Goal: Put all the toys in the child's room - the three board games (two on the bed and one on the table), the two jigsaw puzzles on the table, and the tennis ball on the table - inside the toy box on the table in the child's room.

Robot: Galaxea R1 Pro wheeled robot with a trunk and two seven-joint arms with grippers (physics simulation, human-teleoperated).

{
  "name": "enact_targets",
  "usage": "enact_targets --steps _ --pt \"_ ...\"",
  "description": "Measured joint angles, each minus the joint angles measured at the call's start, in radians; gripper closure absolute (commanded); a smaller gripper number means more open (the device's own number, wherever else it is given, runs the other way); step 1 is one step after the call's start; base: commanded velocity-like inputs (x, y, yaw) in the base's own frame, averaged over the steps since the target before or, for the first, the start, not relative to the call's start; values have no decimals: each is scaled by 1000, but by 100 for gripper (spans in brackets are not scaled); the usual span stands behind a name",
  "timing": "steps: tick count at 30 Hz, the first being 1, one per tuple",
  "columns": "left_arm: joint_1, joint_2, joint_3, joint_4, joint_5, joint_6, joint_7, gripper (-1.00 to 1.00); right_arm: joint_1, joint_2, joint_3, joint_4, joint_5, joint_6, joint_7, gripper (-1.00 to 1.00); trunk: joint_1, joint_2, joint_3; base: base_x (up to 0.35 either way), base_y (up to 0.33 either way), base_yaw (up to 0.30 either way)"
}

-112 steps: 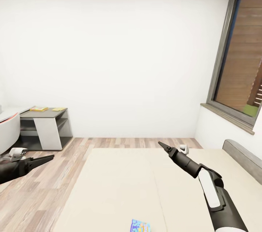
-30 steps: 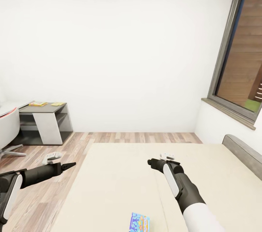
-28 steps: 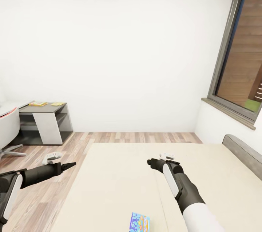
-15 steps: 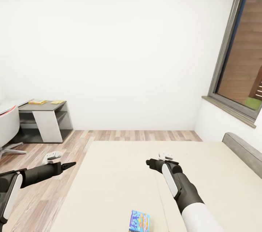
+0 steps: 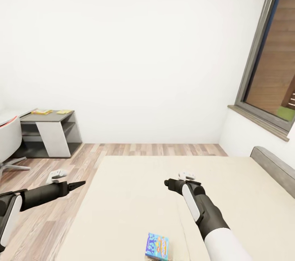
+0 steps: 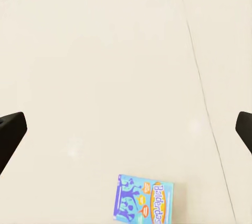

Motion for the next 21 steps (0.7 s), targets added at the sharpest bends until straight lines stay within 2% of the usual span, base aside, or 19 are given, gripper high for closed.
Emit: enact_targets --steps 4,10,14,21 --pt "0 24 2 -1 1 12 -117 -100 0 0 0 -1 0 1 0 -100 0 0 -6 0 0 0" --pt "1 49 3 -1 2 16 -222 -100 1 1 0 -1 0 1 0 -100 0 1 -15 0 0 0" --pt "1 58 4 -1 2 16 -262 -100 1 1 0 -1 0 1 0 -100 0 1 -22 0 0 0" --pt "2 63 47 -1 3 16 -354 -100 1 2 0 -1 0 2 0 -100 0 1 -33 0 0 0"
